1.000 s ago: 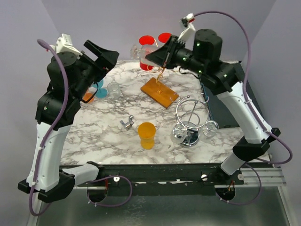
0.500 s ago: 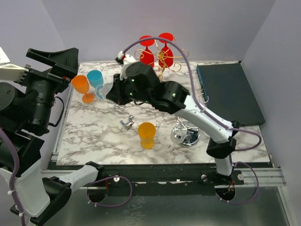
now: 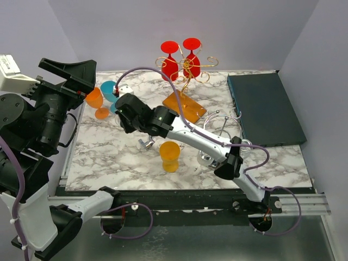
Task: Take the wine glass off the wine glass rack
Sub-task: Place the wine glass at the center of the board.
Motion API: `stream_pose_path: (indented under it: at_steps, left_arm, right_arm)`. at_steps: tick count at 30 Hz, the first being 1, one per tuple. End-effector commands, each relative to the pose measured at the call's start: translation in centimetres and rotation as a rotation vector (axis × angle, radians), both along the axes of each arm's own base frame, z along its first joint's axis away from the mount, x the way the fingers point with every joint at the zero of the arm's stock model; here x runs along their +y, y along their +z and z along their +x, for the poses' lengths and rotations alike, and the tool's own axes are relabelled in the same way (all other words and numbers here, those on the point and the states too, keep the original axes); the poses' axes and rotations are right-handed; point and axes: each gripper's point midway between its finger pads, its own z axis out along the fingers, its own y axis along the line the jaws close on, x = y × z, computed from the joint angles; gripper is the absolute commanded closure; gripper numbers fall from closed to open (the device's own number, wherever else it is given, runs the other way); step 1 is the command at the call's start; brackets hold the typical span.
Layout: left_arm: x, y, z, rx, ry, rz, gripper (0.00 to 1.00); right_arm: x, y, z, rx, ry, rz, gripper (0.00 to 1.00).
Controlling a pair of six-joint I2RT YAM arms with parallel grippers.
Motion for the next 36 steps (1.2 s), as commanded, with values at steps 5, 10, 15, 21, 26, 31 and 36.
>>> stream_pose_path:
  at_steps: [5,10,15,21,26,31,36]
  left_arm:
    - [-0.8,-0.7,0.4,0.016,-0.034,0.034,0.01]
    - [-1.0,-1.0,0.7,0.022,-0.040,0.035,0.01]
    - [-1.1,-1.1,0.9,0.022,-0.041,0.038,0.01]
    - [-1.1,-1.2,1.1,0.022,-0.036,0.043,0.01]
    - [-0.9,-1.2,1.2,0.021,-0.022,0.050,0.01]
    - [-0.8,-1.2,1.4,0.022,-0.015,0.055,0.01]
    - [-0.9,-1.5,1.7,0.029,-0.014,0.062,0.01]
  right_arm:
    - [1.5,1.7,2.7,-0.154,-0.041,0.043,0.99]
    - [1.9,-0.8,3.9,-0.151,-0.036,0.000,0.99]
    - [2.0,-3.6,4.6,-0.144,-0.021,-0.059,0.99]
    - [2.2,-6.3,5.0,-0.115,0.002,-0.097,0.99]
    - [2.7,-8.6,4.9,-0.089,0.041,-0.126,0.99]
    - [2.6,-10.6,5.3,-0.067,0.047,-0.154,0.99]
    - [2.0,-11.8,6.1,-0.044,0.039,-0.171,1.00]
